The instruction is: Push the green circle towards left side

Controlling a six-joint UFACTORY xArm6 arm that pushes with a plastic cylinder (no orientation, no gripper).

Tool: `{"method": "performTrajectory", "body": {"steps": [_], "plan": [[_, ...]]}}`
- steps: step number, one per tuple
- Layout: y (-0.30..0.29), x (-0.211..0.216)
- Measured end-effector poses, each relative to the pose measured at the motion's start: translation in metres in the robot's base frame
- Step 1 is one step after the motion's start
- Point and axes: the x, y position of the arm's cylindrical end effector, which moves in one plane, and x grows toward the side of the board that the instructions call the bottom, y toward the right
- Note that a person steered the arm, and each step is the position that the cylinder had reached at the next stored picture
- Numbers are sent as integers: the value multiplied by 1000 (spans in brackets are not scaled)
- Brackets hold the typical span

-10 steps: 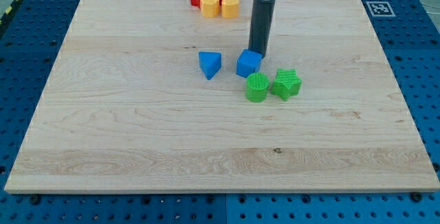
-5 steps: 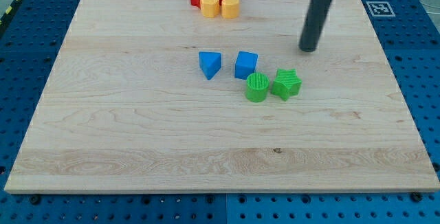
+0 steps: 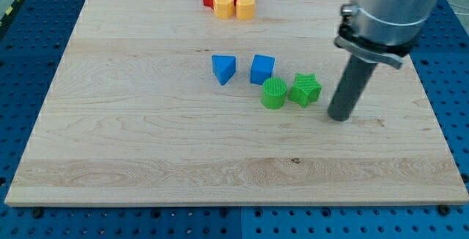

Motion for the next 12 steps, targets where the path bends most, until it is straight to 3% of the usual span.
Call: {"method": "performTrajectory", "body": {"steps": [3,5,7,9,10,12], "plan": [[-44,-10],[-43,-30],[-98,-30],[-66,-3],[-97,20],[-101,-9]]}}
